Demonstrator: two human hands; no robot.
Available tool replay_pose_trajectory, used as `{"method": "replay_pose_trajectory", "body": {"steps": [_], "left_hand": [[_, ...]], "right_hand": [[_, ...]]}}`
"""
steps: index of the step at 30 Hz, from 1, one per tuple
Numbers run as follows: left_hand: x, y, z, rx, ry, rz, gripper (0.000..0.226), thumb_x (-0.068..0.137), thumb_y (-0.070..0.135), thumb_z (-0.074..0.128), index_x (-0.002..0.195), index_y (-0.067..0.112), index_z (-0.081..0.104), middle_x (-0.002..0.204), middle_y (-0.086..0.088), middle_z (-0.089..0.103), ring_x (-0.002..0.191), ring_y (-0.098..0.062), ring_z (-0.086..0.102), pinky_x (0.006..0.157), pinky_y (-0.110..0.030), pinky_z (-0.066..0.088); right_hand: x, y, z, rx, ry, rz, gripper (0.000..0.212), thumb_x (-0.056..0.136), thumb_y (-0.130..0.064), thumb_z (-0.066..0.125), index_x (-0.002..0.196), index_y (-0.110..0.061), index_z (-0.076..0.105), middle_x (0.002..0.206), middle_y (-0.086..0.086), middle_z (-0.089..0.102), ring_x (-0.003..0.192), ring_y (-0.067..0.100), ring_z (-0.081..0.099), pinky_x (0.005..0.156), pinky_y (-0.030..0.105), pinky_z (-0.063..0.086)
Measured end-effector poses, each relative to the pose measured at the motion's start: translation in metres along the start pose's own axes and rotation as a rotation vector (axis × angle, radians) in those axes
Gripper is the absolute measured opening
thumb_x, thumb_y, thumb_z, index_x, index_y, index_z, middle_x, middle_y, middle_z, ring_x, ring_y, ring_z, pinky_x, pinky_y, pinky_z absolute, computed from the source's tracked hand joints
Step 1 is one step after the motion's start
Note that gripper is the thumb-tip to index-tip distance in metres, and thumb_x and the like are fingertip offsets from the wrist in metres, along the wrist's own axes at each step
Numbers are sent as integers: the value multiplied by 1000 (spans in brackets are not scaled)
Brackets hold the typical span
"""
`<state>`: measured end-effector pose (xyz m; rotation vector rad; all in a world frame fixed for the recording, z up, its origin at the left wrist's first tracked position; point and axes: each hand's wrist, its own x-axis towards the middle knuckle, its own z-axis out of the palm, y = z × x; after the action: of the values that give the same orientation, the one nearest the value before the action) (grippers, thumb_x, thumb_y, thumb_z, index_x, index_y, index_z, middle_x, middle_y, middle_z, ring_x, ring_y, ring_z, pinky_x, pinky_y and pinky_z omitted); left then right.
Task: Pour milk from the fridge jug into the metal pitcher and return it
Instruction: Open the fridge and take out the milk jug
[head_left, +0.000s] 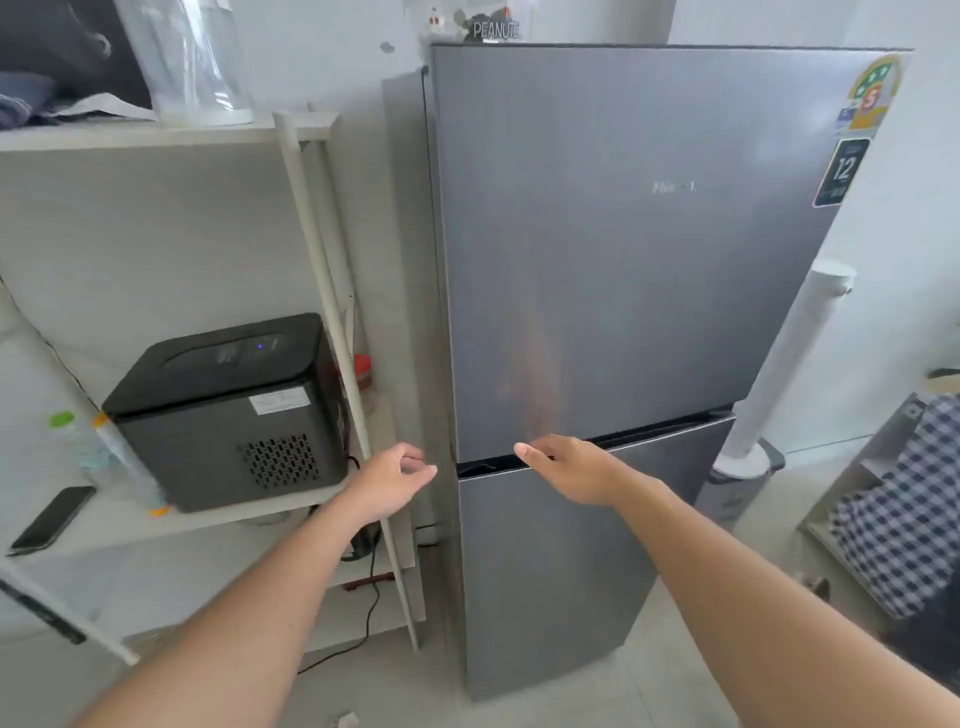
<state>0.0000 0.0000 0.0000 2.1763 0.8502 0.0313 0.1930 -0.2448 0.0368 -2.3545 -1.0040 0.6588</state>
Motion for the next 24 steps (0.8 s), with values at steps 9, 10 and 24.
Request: {"method": "replay_pose_trajectory", "body": {"steps": [9,10,24], "left_hand": [[45,-27,51,-110,-89,42,101,70,86,80,152,33,55,138,15,70,127,-10,69,106,-36,58],[48,-29,56,-133,-89,42,107,65,89,81,154,35,53,140,15,69,127,-9,68,106,-37,57],[43,-27,68,-236,-17,107,60,75,74,88,110,33,62,114,15,73,111,-3,70,86,-26,52]], "right_hand": [[21,-12,42,249,50,187,98,107,-80,23,150,1,56,152,16,61,145,37,55,116,46,41],[25,-12,47,278,63,207,98,106,-82,22,150,-2,58,150,15,62,144,36,55,118,47,40],[50,-21,88,261,260,350,98,98,-90,8,109,-14,69,123,6,65,112,30,63,106,50,50]]}}
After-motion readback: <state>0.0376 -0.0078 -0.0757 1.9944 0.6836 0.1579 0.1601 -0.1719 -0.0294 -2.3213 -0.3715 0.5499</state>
